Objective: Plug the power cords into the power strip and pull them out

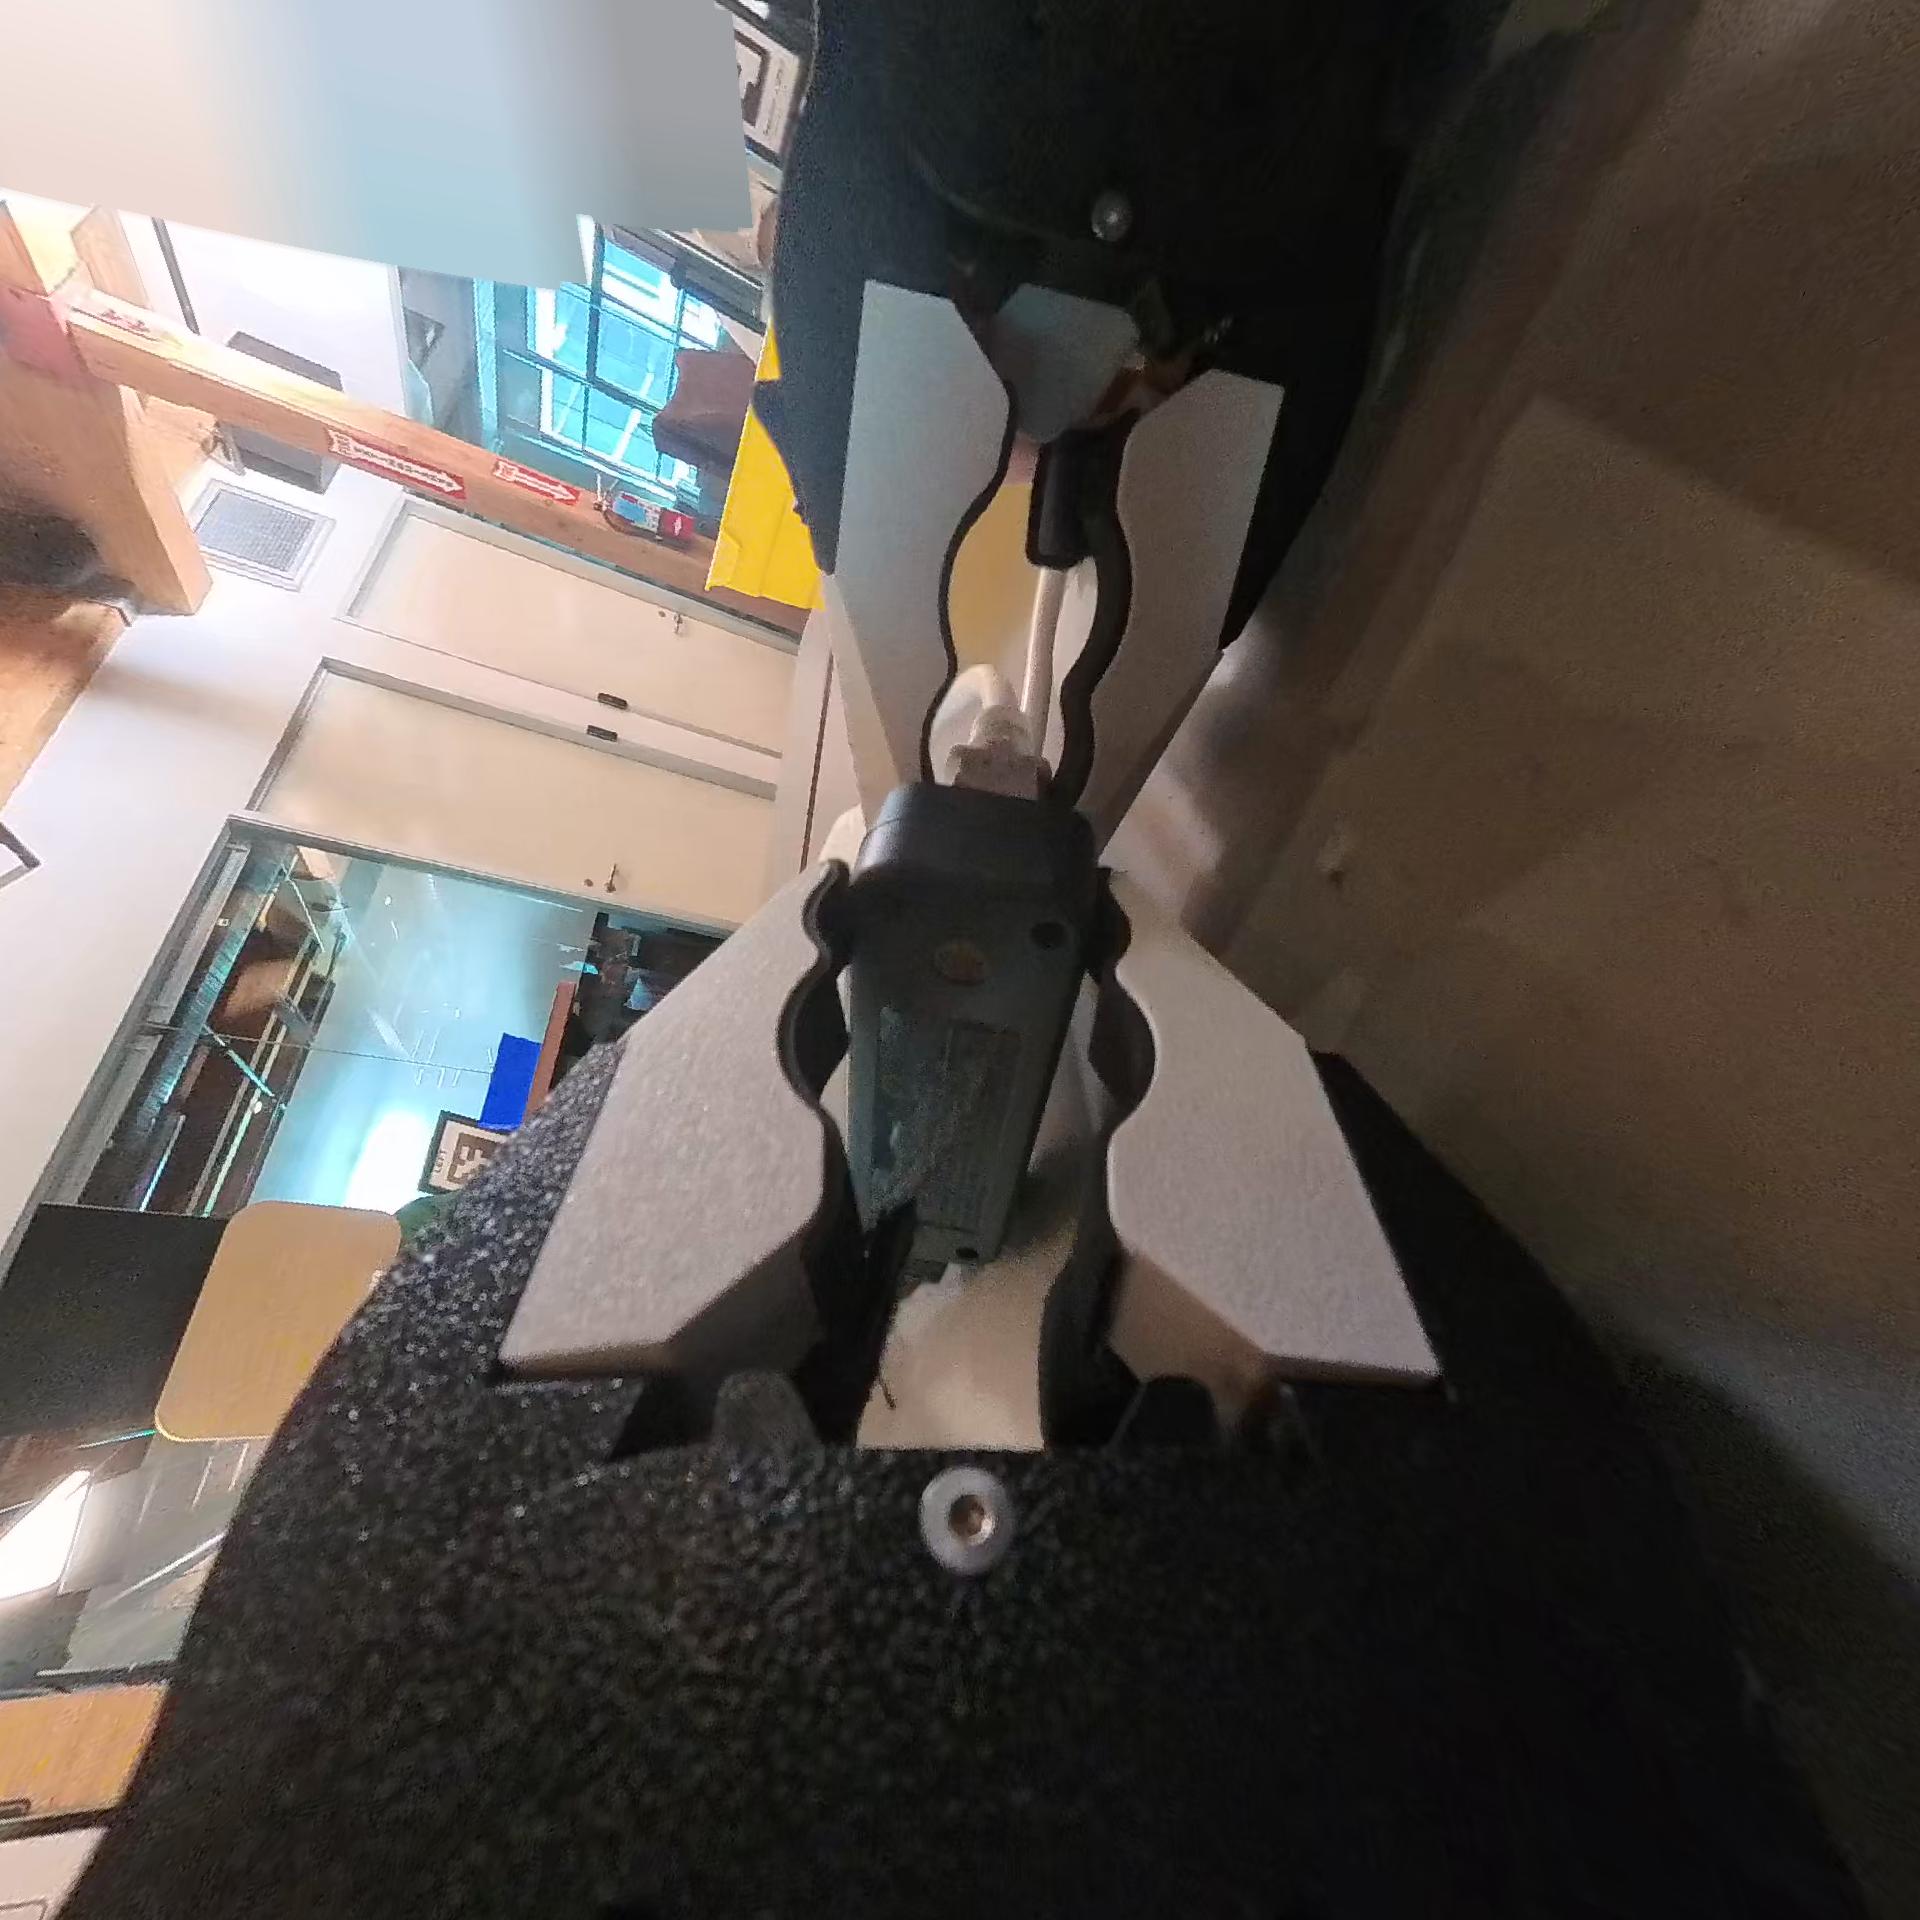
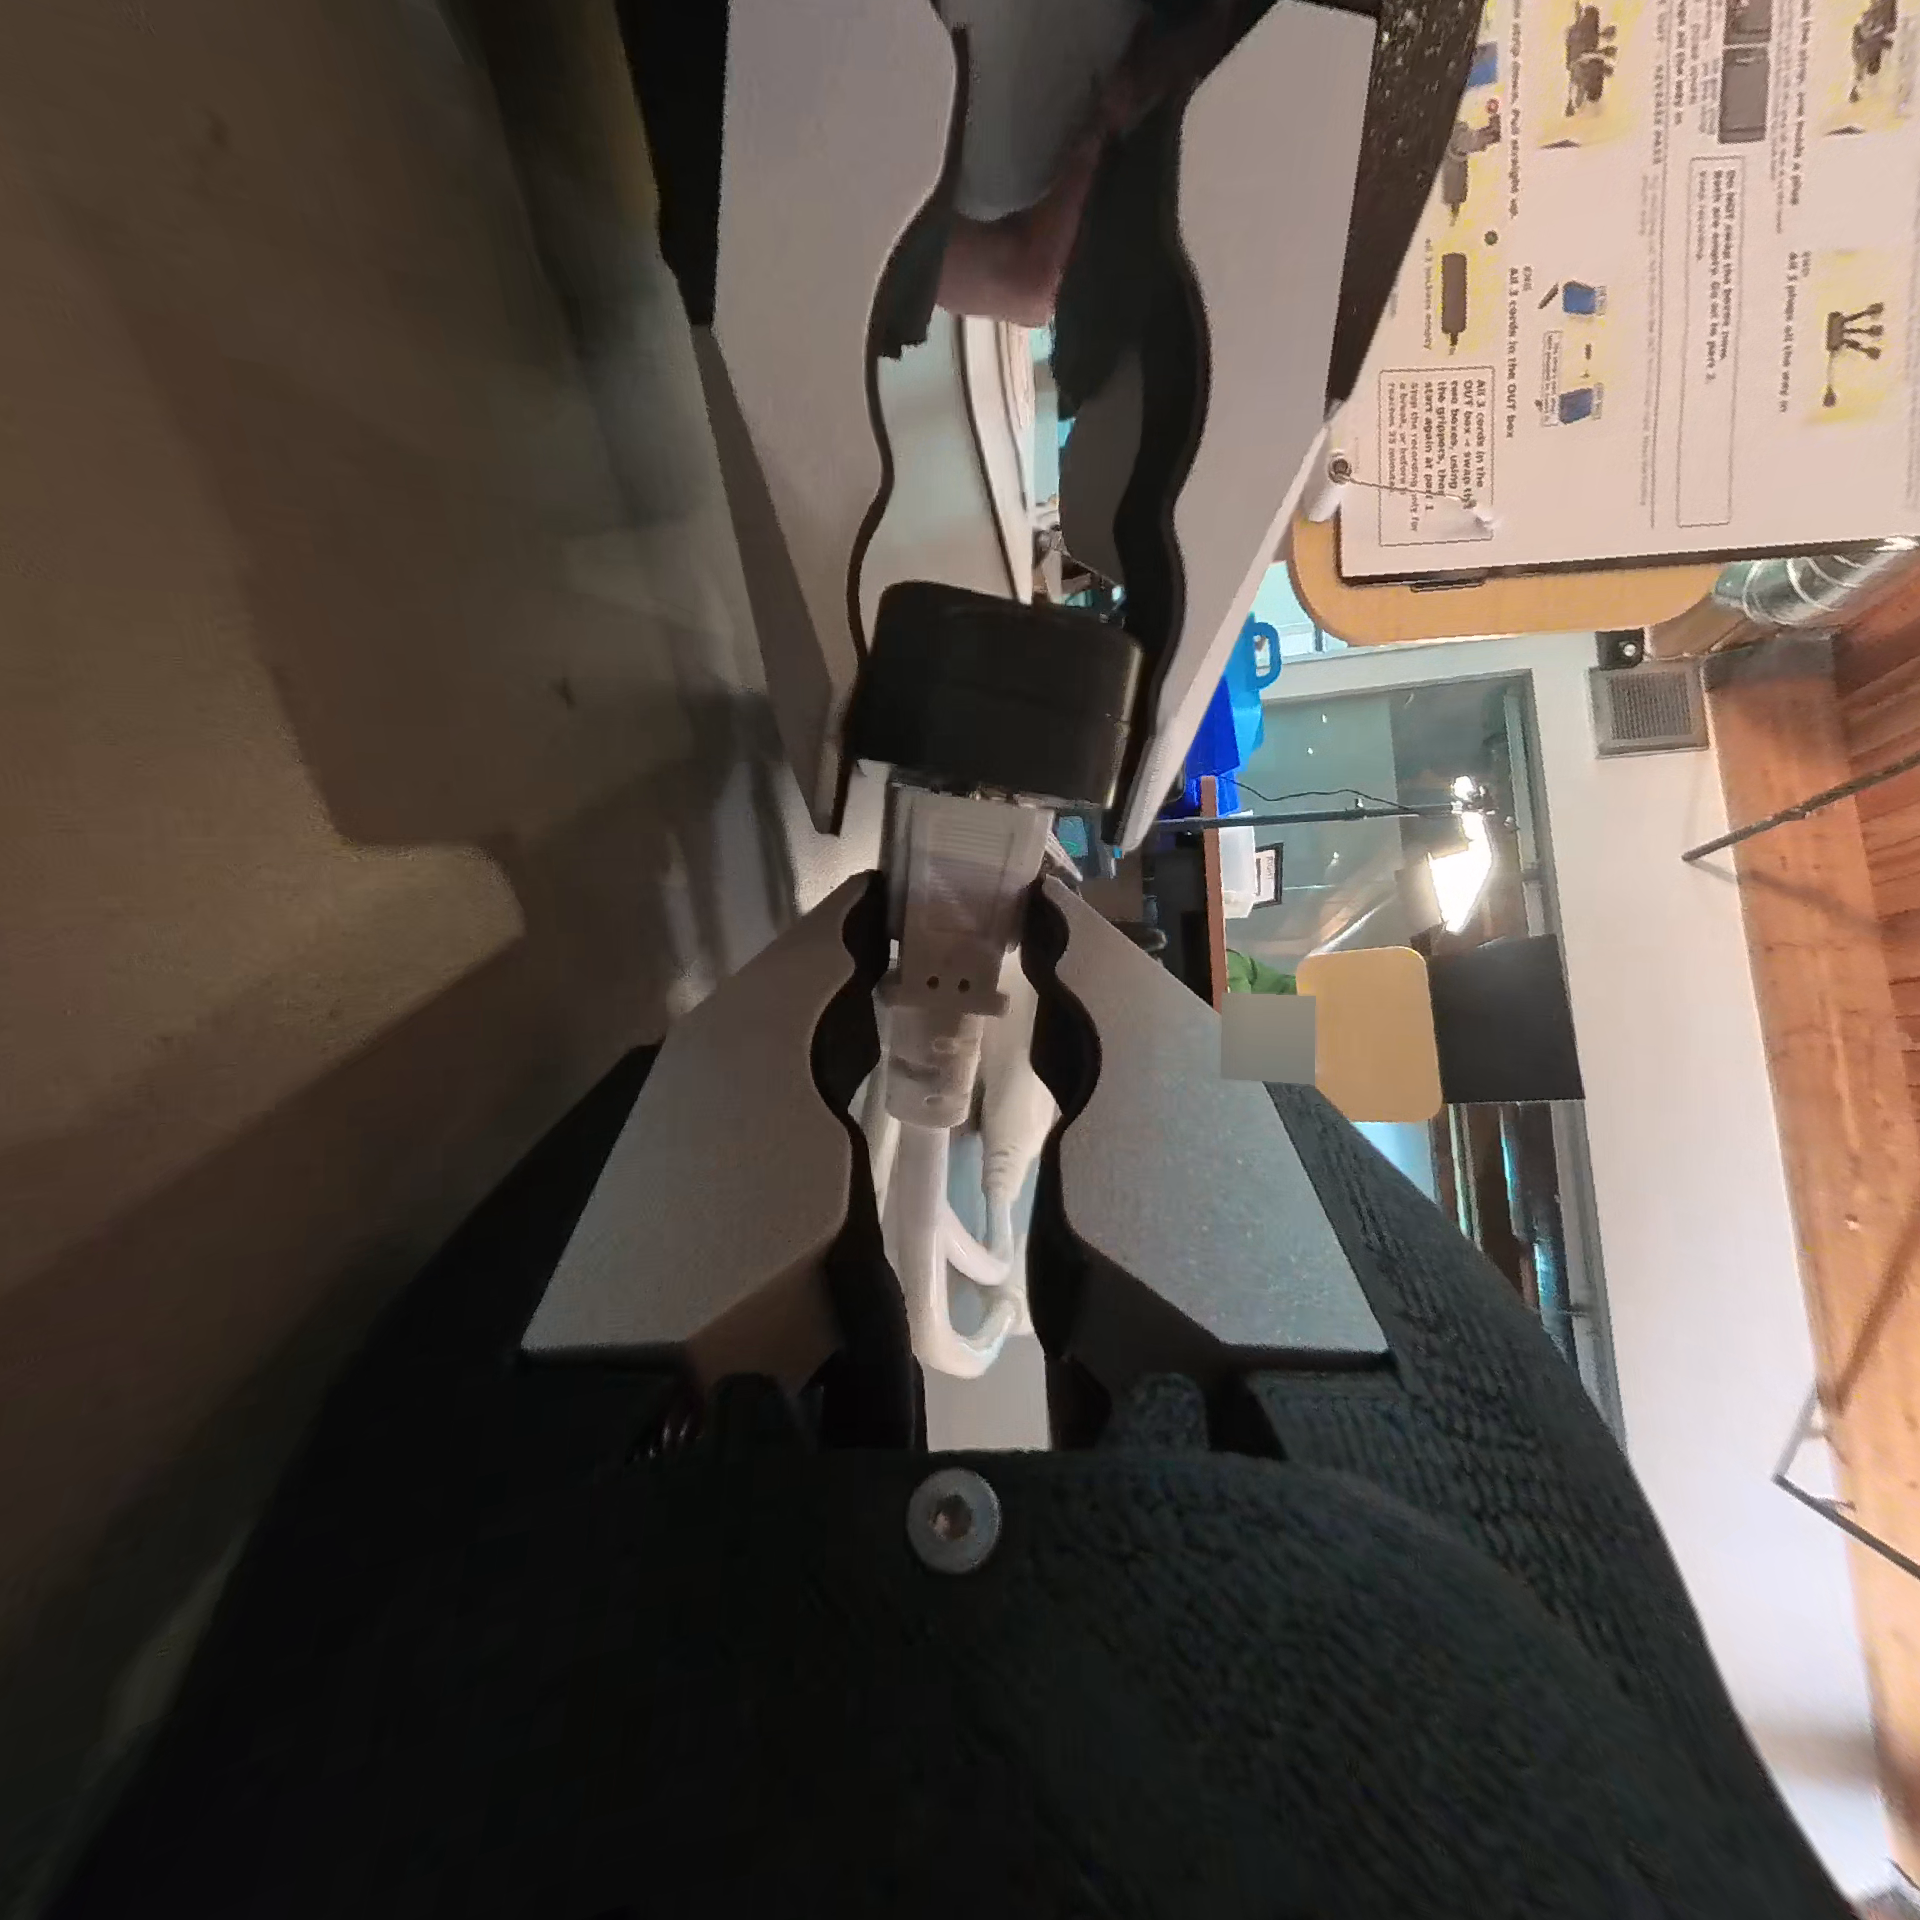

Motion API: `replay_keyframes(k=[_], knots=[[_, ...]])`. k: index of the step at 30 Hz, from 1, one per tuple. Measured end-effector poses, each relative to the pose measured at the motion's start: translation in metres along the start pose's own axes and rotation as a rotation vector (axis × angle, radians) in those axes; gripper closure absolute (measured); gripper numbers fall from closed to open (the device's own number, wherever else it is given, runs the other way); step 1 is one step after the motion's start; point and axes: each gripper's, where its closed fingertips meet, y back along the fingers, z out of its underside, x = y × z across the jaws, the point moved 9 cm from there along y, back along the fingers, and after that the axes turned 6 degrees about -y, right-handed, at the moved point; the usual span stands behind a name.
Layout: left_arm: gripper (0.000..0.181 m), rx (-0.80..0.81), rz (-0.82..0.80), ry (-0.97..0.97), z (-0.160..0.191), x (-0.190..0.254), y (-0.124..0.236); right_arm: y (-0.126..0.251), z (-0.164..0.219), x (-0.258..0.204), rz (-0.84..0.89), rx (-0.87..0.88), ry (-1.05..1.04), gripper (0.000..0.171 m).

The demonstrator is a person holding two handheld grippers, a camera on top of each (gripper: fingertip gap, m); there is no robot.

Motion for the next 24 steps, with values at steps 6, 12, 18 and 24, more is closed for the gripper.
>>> replay_keyframes(k=[6,12,18,24], knots=[[0.138,0.004,0.002,-0.01,-0.001,0.002,0.0,0.005,0.001,-0.001,-0.015,0.029,-0.009,0.147],[0.137,0.019,0.006,-0.006,-0.001,0.002,0.0,0.008,0.001,-0.001,-0.029,0.052,-0.039,0.147],[0.137,0.032,0.012,-0.006,-0.002,0.002,0.0,0.012,0.001,0.0,-0.04,0.07,-0.058,0.147],[0.137,0.043,0.016,-0.008,-0.002,0.003,0.001,0.015,-0.001,-0.001,-0.039,0.071,-0.029,0.147]])
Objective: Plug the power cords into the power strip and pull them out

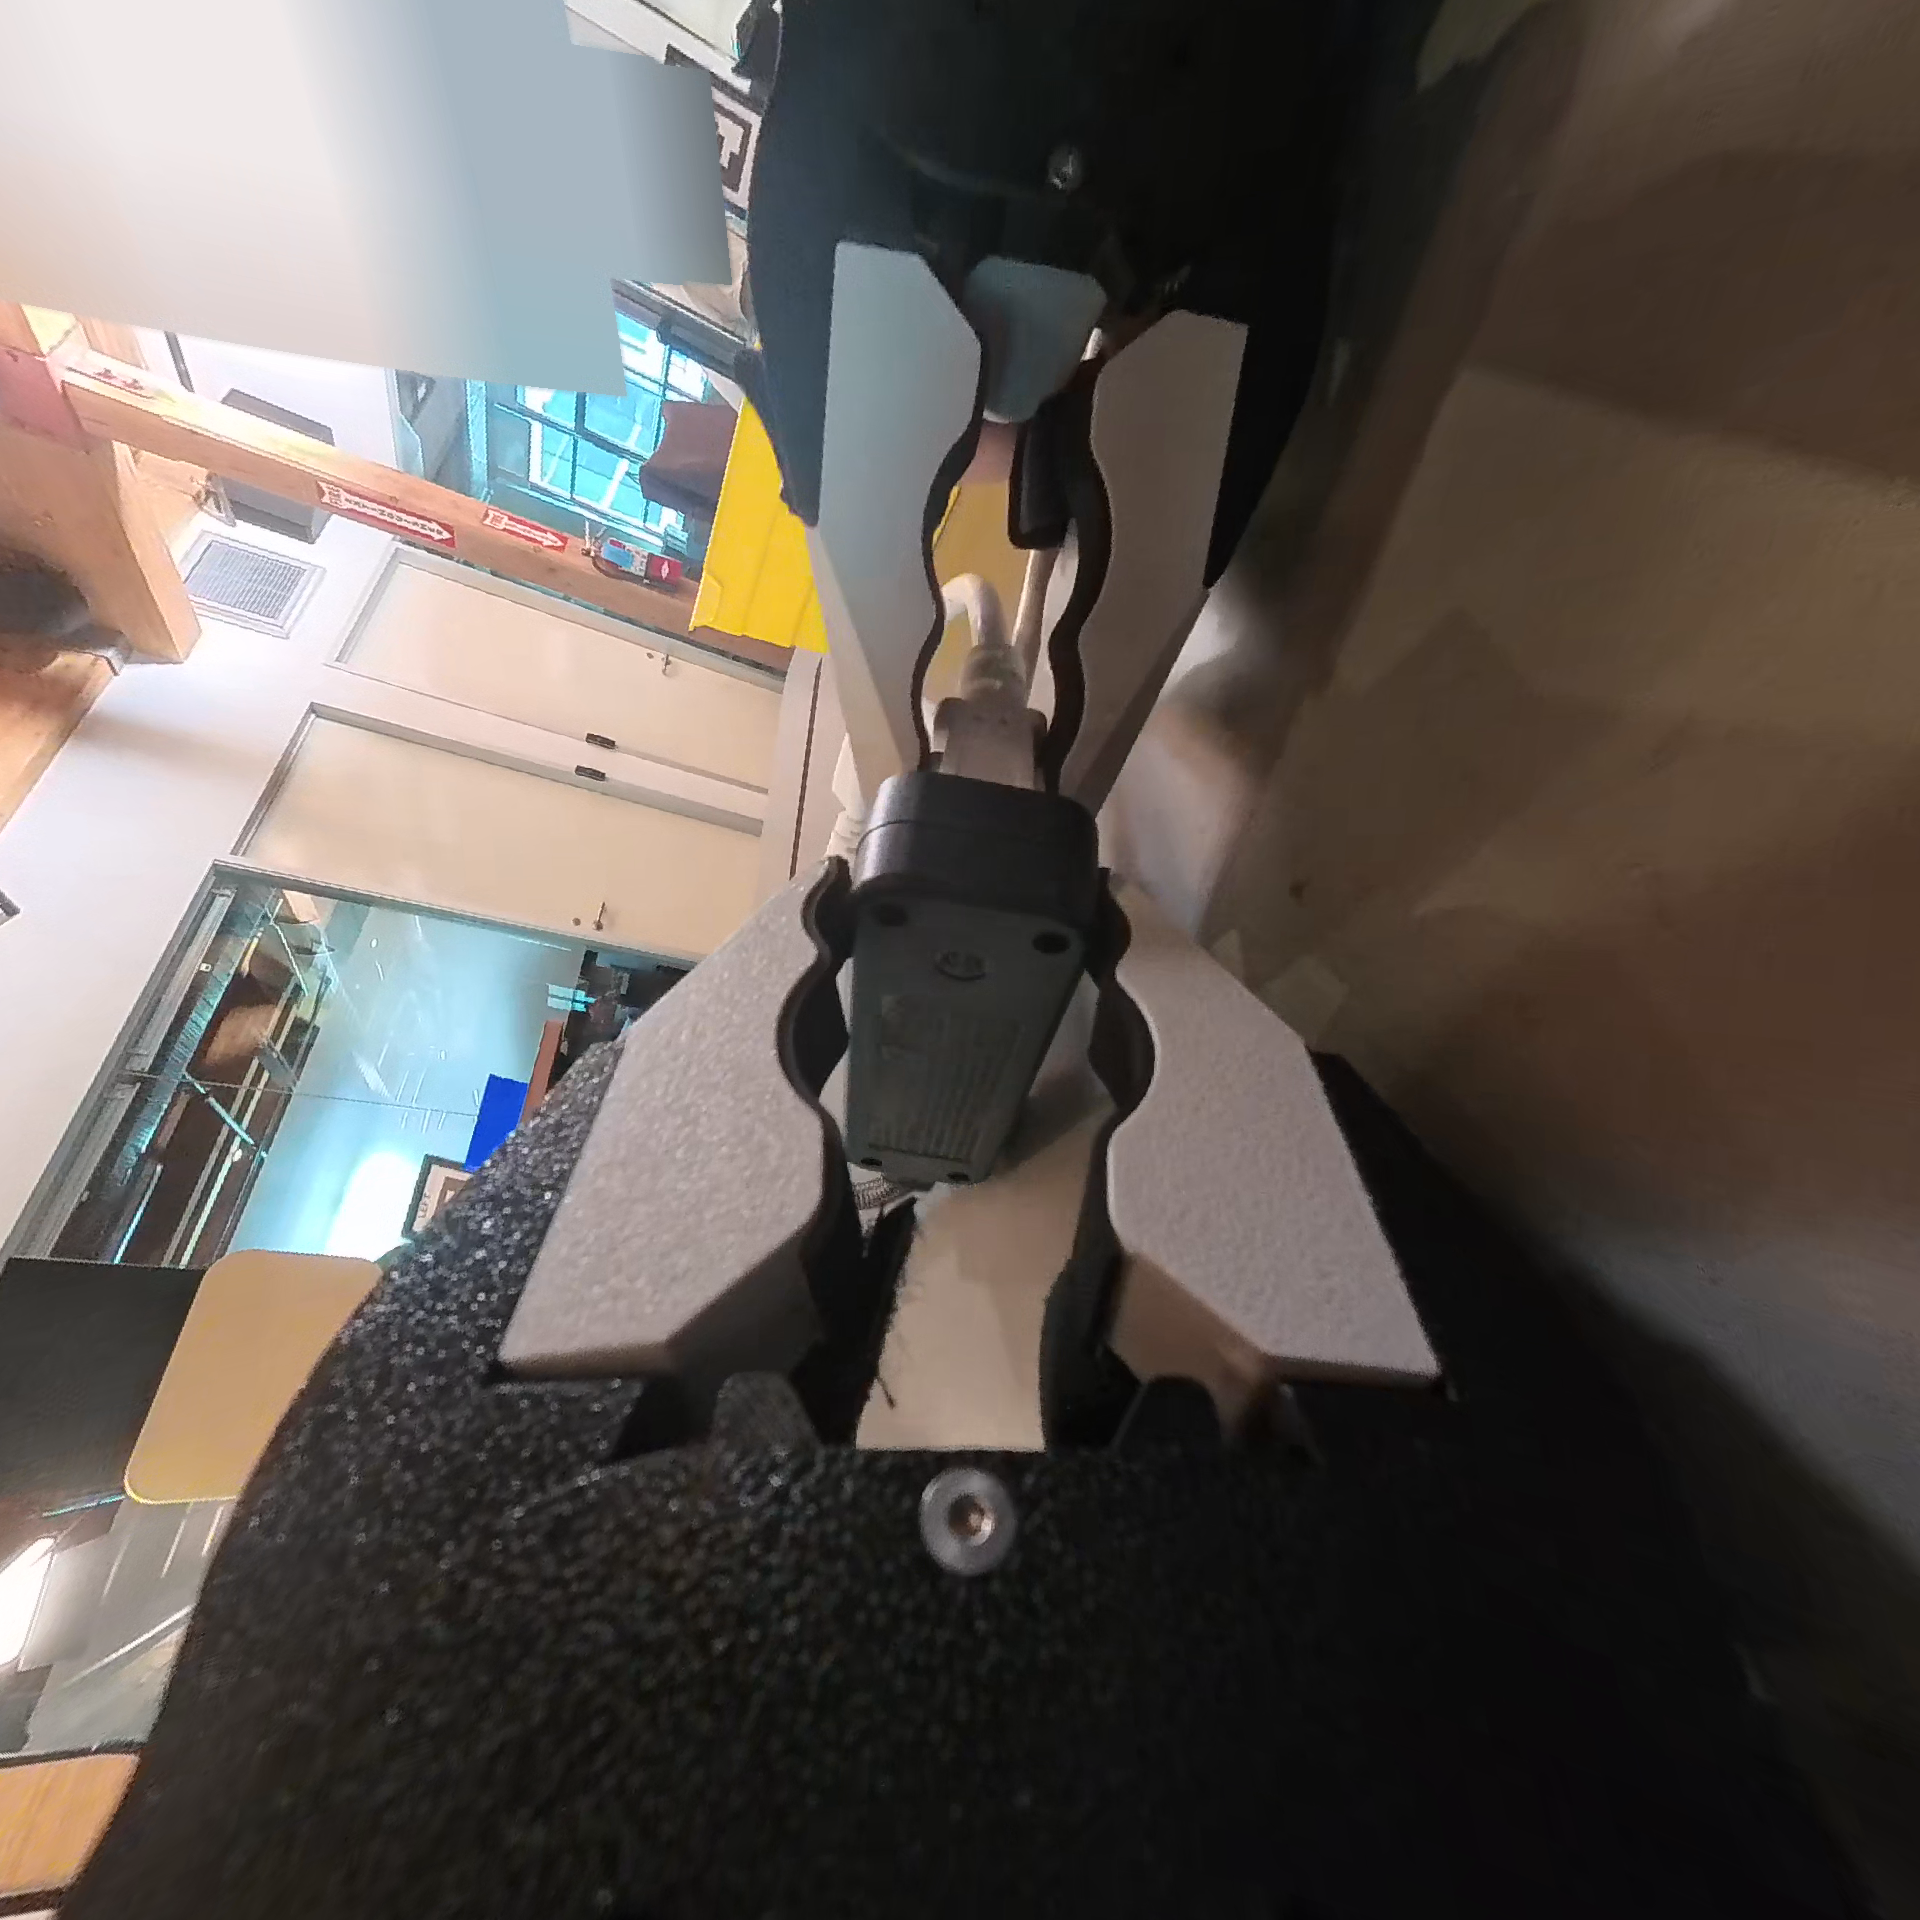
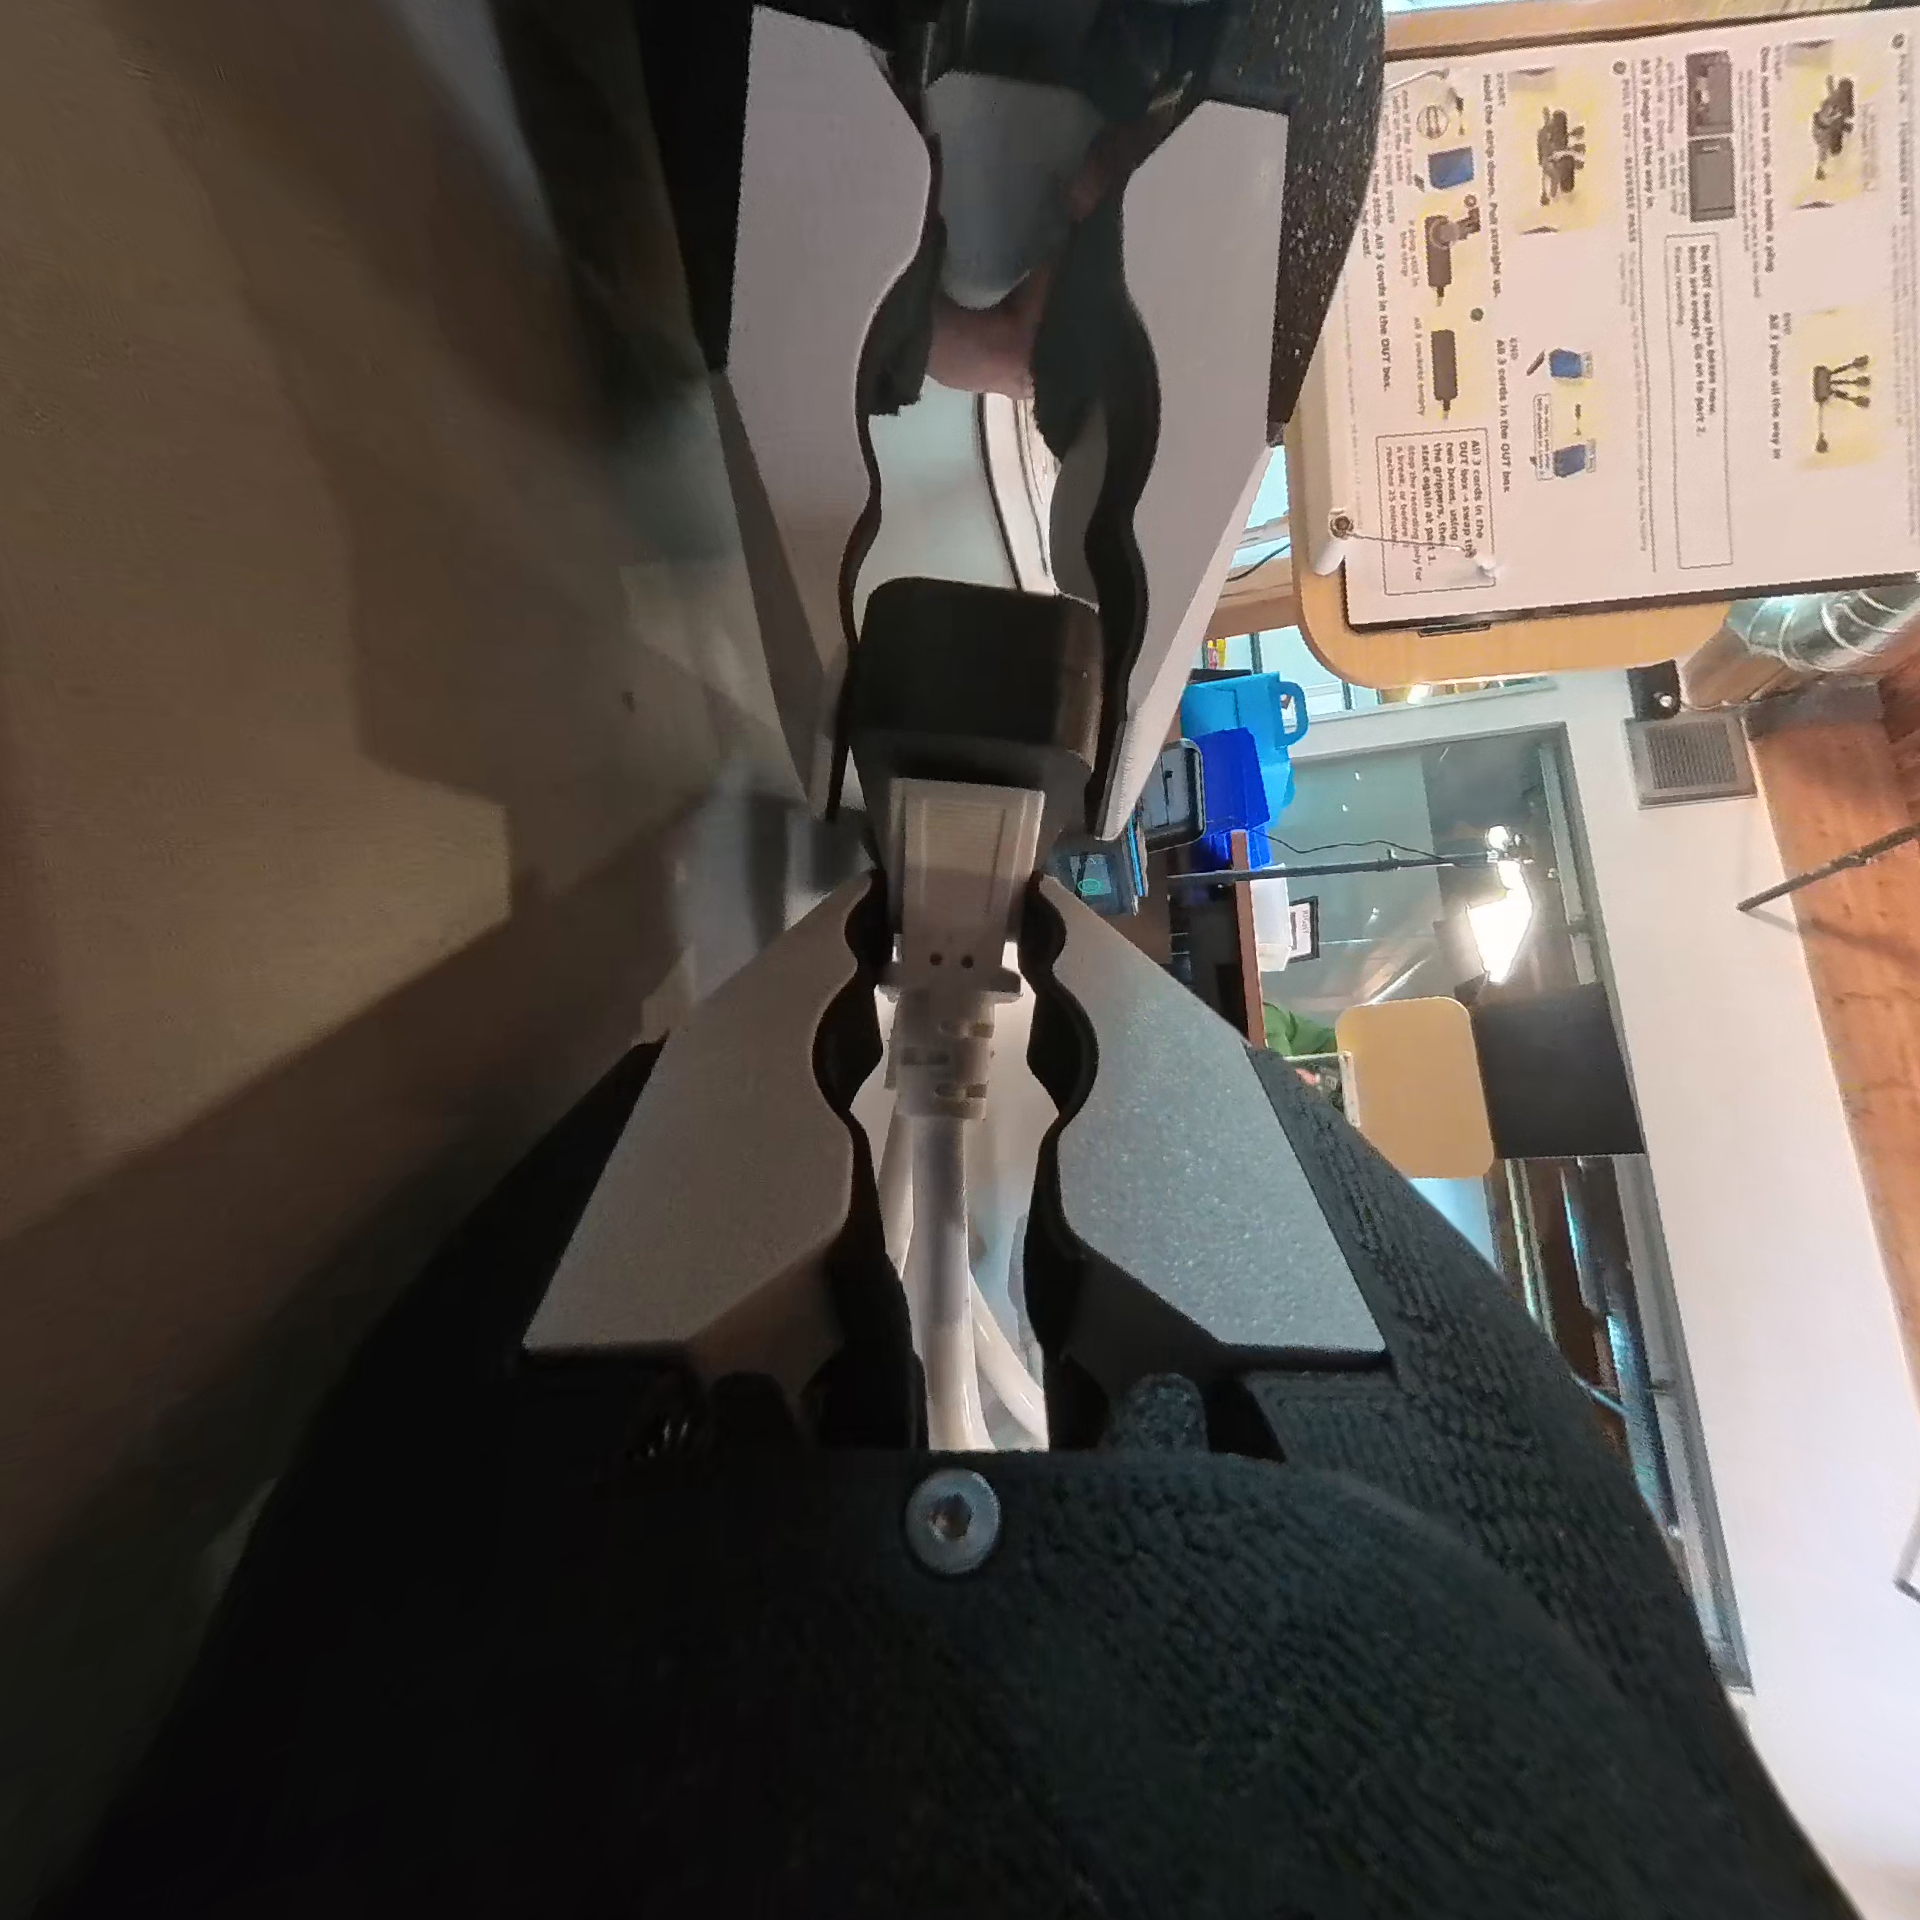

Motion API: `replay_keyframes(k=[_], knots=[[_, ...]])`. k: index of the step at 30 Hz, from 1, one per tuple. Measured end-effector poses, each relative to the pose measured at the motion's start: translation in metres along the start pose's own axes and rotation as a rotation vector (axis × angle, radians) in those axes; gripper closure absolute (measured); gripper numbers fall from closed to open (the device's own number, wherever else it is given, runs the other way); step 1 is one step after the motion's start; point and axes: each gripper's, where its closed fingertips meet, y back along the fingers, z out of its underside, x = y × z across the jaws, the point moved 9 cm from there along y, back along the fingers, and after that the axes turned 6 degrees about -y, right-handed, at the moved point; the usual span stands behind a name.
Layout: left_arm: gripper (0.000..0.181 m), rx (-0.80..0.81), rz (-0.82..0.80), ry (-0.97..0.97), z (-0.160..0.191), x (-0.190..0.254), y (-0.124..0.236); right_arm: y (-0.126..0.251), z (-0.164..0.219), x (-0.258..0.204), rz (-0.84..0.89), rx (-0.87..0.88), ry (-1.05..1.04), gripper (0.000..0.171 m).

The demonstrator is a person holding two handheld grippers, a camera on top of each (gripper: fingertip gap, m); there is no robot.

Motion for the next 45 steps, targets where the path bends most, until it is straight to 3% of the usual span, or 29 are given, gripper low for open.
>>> replay_keyframes(k=[40,43,45], knots=[[0.138,0.172,0.001,-0.051,-0.032,0.012,0.004,0.043,-0.012,-0.01,-0.054,0.139,-0.125,0.148],[0.124,0.121,0.003,-0.082,-0.033,0.016,-0.006,0.041,-0.014,-0.01,-0.048,0.136,-0.138,0.148],[0.133,0.116,0.0,-0.107,-0.033,0.014,-0.009,0.04,-0.017,-0.013,-0.044,0.137,-0.102,0.148]])
